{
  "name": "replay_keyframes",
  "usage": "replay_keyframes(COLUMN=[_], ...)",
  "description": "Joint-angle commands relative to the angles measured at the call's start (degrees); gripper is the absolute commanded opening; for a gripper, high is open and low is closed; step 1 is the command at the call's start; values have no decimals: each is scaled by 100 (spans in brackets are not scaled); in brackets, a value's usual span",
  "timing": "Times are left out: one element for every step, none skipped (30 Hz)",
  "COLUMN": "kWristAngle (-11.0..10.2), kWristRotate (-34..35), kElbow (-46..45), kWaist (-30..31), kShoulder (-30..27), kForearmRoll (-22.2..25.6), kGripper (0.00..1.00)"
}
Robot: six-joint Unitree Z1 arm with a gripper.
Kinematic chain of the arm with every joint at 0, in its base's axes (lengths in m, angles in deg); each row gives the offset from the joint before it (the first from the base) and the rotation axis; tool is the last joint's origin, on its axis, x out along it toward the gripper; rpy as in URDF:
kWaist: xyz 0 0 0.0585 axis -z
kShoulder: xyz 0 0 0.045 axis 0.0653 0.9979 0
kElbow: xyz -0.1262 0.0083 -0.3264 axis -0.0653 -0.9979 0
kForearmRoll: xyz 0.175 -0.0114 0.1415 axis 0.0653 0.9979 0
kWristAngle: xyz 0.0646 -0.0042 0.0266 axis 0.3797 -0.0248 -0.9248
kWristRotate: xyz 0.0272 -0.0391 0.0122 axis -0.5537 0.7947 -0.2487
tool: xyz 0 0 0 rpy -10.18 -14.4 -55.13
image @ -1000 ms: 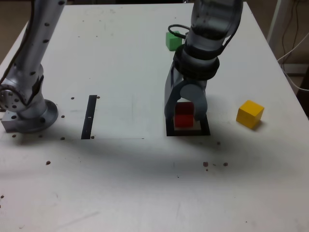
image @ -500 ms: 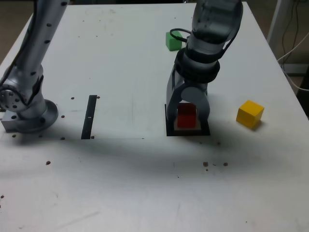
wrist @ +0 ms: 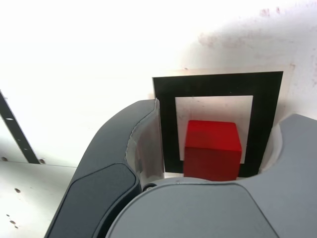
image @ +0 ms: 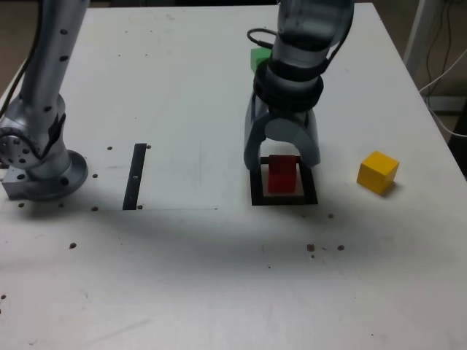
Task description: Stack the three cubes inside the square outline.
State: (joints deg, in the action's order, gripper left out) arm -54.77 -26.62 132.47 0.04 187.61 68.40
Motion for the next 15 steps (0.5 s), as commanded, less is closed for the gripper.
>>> replay_keyframes(kWristAngle=[-48,-74,-97,-119,-138,-157,-175,-191,-207,-224,-246,-260,-272,-283,-291], kWristRotate=[1,0,-1,-3,-7,-17,-31,-50,-77,-113,-171,-220,-273,-331,-394], kElbow=[-18,-21,-19,-13,-1,21,52,92,138,193,279,350,427,512,607], kWaist=[-9,-9,-8,-4,3,13,26,41,59,78,103,119,136,152,168], kShoulder=[-116,-152,-183,-207,-225,-237,-242,-245,-246,-245,-239,-230,-217,-196,-165], kForearmRoll=[40,54,70,87,104,123,149,177,208,245,301,347,393,437,481], kGripper=[99,99,99,99,99,99,99,99,99,99,100,100,100,100,100])
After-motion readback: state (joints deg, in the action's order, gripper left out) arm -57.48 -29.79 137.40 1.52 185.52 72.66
